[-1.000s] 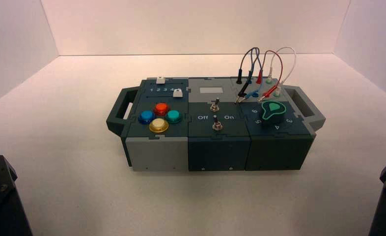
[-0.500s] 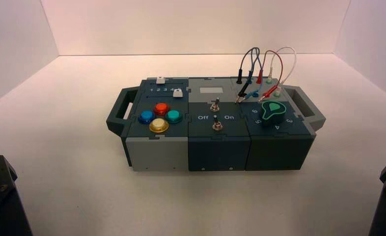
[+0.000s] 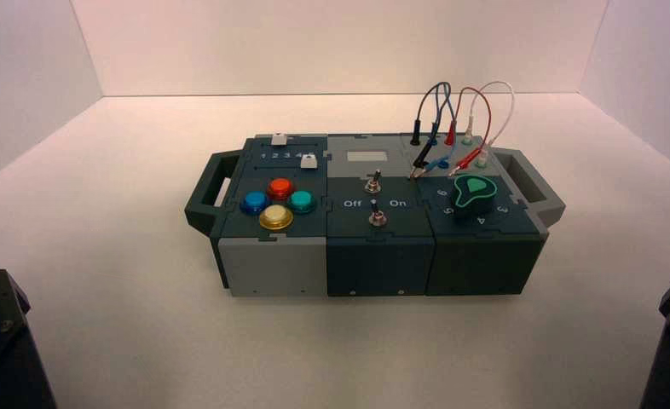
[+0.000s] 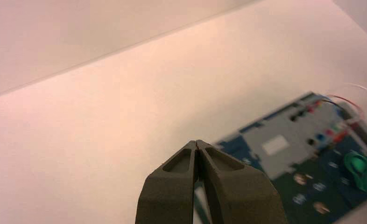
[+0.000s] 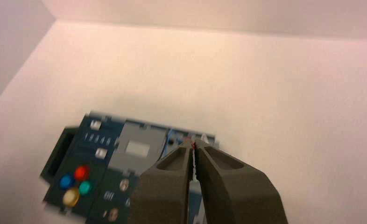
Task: Insert the black wire.
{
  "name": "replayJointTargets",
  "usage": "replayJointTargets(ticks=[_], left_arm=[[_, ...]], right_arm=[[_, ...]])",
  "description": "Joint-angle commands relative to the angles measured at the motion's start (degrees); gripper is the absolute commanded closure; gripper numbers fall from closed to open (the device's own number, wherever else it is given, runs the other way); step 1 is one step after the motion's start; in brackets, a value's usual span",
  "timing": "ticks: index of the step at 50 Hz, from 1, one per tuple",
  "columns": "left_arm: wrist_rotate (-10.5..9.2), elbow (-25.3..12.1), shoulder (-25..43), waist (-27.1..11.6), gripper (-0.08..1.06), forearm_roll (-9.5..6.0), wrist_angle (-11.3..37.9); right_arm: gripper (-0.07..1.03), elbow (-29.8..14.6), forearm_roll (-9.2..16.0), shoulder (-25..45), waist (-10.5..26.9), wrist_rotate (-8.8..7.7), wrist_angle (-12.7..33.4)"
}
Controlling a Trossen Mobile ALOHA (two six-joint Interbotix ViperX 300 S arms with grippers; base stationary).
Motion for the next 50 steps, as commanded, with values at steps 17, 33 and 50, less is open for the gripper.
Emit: replayJointTargets(ticks=[17,33,50], left_arm=[[2.29,-6.5,7.7,-5.4,1.01,-7.29,12.3],[5.71,-8.0,16.8,-11.2,1.01,-14.33,14.3],[9.05,-9.8,20.4,-11.3,1.01,-15.73,16.7]], right_arm=[[0.33,-1.6,4.7,5.5,3.7,-3.6,6.7],[0.25,-3.3,8.1,14.9,7.1,-3.6,6.6],[0.25,-1.9,12.0,19.9,7.2,-3.43,6.8]])
